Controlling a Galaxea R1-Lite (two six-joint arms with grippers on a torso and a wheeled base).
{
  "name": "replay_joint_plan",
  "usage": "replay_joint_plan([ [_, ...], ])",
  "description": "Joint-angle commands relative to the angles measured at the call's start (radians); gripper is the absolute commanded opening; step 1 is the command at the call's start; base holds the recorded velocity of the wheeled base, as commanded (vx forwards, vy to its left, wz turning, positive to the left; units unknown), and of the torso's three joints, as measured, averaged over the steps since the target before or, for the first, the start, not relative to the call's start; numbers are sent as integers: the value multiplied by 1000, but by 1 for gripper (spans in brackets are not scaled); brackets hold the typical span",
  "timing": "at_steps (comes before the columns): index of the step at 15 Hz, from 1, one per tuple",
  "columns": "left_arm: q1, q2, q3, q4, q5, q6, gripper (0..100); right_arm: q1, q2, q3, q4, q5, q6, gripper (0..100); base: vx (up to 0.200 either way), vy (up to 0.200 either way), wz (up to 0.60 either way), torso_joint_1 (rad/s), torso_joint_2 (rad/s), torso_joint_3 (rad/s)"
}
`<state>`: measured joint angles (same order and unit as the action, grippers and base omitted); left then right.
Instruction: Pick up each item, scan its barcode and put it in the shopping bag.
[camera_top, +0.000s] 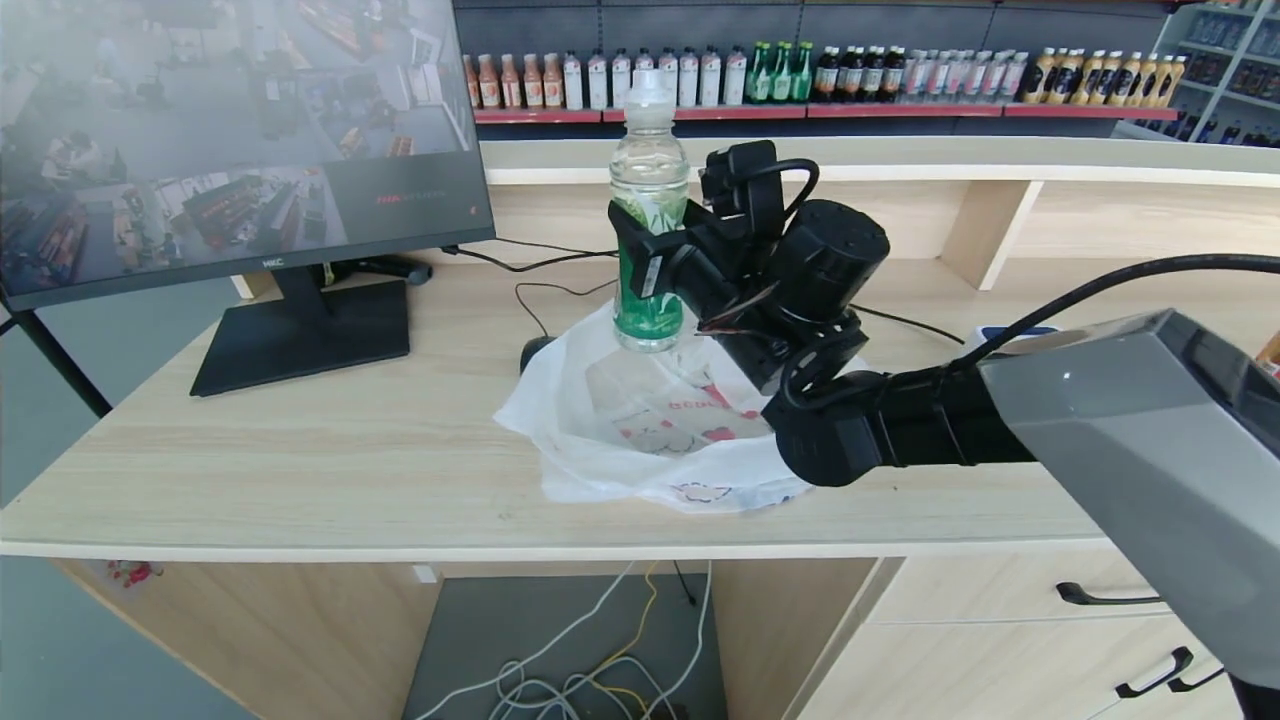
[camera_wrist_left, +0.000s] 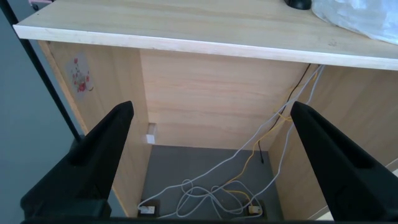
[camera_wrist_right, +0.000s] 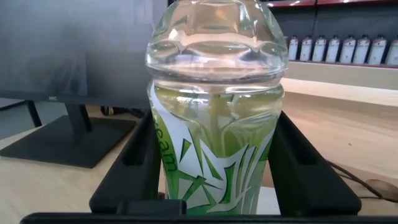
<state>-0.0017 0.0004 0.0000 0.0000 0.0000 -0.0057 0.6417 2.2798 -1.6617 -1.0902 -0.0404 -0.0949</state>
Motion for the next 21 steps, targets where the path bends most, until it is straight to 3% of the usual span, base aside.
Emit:
replay_joint_plan([
  [1,0,0,0,0,0,0,100,-4,79,-95,29,-1,3,0,0,0,0,0,0,0],
  [21,0,0,0,0,0,1,100,-22,173,-58,-115,1,21,0,0,0,0,0,0,0],
])
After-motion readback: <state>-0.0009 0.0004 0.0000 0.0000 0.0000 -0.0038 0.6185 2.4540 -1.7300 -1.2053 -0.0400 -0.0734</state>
